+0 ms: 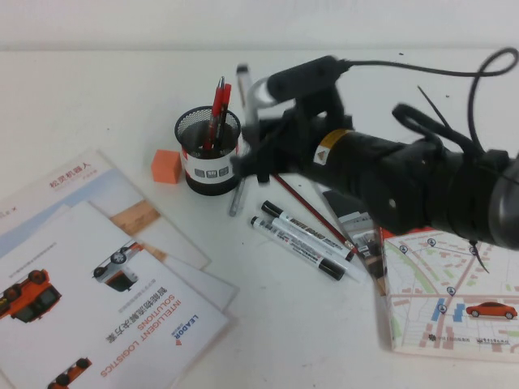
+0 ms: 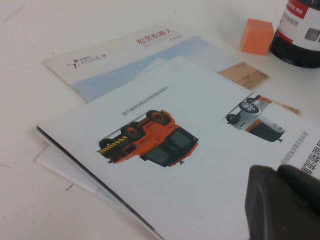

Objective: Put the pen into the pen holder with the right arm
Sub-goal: Place the pen onto the pen holder

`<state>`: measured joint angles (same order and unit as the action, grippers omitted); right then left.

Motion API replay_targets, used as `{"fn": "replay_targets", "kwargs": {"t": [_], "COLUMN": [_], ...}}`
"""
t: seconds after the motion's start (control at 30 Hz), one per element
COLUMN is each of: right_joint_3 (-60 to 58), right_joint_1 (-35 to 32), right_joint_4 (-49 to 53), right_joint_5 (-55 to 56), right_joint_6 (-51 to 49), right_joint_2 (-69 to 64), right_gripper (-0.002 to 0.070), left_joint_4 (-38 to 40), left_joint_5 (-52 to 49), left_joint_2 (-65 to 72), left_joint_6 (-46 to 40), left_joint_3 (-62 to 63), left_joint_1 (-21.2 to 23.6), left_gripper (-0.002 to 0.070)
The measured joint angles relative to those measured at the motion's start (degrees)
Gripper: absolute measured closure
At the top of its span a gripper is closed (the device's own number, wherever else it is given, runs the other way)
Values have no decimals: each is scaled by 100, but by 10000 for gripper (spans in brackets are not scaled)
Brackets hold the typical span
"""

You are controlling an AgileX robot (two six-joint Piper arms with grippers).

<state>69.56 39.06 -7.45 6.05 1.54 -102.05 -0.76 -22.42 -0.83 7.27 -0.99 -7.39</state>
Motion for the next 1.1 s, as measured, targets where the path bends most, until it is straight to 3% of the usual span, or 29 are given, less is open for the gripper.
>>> {"fn": "replay_targets", "kwargs": {"t": [0.17, 0.27, 0.63, 0.73, 0.93, 1.03, 1.1], "right_joint_3": [-69, 372, 2024, 2107, 2107, 2095, 1953], "right_joint_1": [-167, -248, -297, -297, -297, -297, -297], "right_joint_4": [1471, 2067, 2384, 2384, 2384, 2470, 2637], "right_joint_5": [2374, 3041, 2818, 2744, 2600, 2423, 2322], "right_joint_6": [-1261, -1711, -1945, -1957, -1969, -2123, -2378], "right_joint_2": [-165, -522, -2167, -2349, -2371, -2232, -2001], "right_gripper": [551, 551, 545, 505, 335, 309, 328], "left_joint_4": [0, 0, 0, 0, 0, 0, 0], "left_joint_5": [0, 0, 0, 0, 0, 0, 0], "left_joint_2": [0, 0, 0, 0, 0, 0, 0], "left_joint_6": [0, 0, 0, 0, 0, 0, 0], "left_joint_3": [0, 0, 0, 0, 0, 0, 0], "left_joint_1": [0, 0, 0, 0, 0, 0, 0], "left_gripper": [677, 677, 678, 677, 678, 677, 677]}}
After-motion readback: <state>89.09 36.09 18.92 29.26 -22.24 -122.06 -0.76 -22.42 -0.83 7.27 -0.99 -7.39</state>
